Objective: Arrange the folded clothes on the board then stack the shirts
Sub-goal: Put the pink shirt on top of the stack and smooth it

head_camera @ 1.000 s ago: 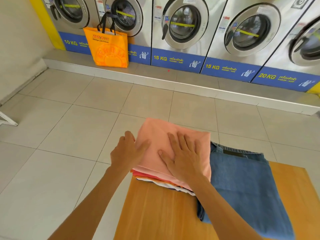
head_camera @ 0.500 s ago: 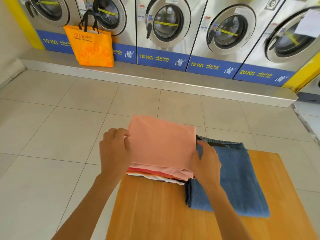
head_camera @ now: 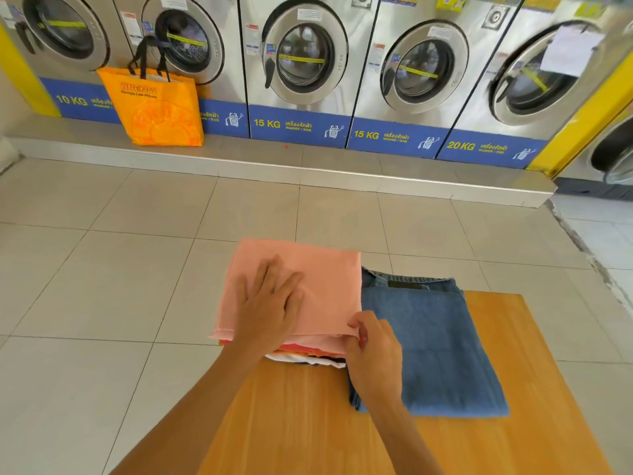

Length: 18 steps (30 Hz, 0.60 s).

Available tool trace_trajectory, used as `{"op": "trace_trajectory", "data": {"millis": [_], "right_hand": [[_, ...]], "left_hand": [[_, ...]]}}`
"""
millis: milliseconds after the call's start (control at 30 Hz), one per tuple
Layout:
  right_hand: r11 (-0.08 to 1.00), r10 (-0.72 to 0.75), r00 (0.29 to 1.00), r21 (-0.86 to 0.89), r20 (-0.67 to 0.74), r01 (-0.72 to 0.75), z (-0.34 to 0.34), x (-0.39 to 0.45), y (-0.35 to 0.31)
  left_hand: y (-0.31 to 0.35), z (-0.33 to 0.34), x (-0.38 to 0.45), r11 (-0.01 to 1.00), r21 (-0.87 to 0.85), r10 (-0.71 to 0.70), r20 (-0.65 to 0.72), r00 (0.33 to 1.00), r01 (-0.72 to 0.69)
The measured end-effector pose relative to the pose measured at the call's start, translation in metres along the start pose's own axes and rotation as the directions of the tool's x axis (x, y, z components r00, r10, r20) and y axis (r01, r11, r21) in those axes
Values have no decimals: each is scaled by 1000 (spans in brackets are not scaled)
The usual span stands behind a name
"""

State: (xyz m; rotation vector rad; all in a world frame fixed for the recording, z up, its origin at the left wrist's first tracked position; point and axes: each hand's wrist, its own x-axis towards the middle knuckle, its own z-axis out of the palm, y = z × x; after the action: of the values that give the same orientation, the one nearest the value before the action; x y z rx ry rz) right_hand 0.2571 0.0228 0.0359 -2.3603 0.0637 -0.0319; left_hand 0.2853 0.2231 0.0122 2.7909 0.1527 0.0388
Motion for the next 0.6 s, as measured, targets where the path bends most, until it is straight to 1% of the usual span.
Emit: {"op": "trace_trajectory", "data": {"millis": [100,200,367,467,600], "right_hand": [[1000,9,1000,-14,-22,-10,3,3,-6],[1000,18,999,-12,-48,-19,6,1,-7],[999,37,997,-33,-70,-40,10,-6,-5],[997,39,993,-56,-110,-45,9,-12,-2],[995,55,990,-80,-127,-65,9,-17,5]], "left_hand": [[-10,0,-2,1000,19,-16,0,1000,16],[-22,-1,-6,998,35,-43,-34,999,44],[-47,-3,-6,993,32,-116,27,993,115],[-56,-5,-6,989,27,-149,53,987,147],[-55,-16,-4,981,101,-177,128,976,164]]}}
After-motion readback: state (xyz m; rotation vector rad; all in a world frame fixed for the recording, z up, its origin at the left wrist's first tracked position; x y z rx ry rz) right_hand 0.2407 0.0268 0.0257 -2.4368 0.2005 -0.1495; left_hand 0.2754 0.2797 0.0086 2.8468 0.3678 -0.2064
